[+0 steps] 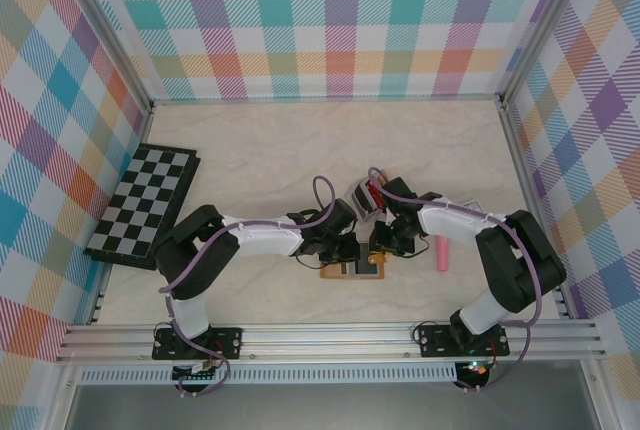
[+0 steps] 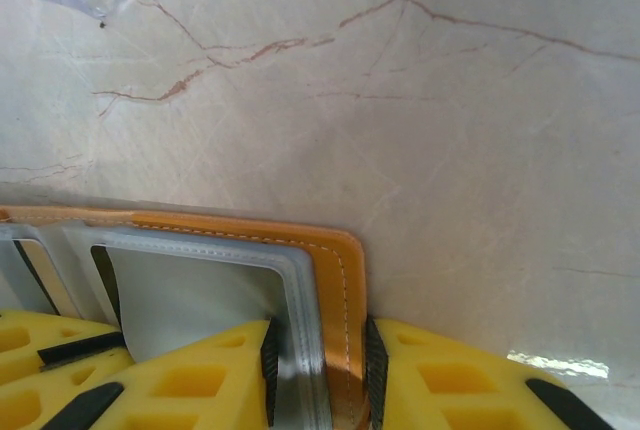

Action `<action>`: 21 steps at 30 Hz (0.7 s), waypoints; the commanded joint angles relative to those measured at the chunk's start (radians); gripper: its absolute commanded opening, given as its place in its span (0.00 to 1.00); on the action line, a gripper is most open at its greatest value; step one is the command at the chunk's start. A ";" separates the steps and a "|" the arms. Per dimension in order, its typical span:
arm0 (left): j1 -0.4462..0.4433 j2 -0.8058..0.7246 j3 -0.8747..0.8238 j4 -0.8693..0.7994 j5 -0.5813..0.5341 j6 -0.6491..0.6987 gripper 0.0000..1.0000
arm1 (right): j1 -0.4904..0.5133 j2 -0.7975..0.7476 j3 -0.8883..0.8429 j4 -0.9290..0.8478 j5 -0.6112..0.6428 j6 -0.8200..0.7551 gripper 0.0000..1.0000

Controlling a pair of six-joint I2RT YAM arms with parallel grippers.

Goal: Put the credit cards into the card holder
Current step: Insert the credit card into the card slot, then slide the button at the card holder.

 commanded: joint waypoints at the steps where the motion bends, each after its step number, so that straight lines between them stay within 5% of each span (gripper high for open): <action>1: -0.007 0.025 0.008 -0.005 0.035 -0.002 0.15 | 0.010 0.039 -0.008 0.004 0.009 0.000 0.30; 11: -0.008 0.023 -0.015 0.071 0.081 0.011 0.17 | 0.011 0.030 -0.012 0.004 0.017 0.008 0.30; 21: -0.007 -0.111 -0.065 0.018 -0.031 0.057 0.28 | 0.028 -0.099 0.038 -0.110 0.090 -0.067 0.52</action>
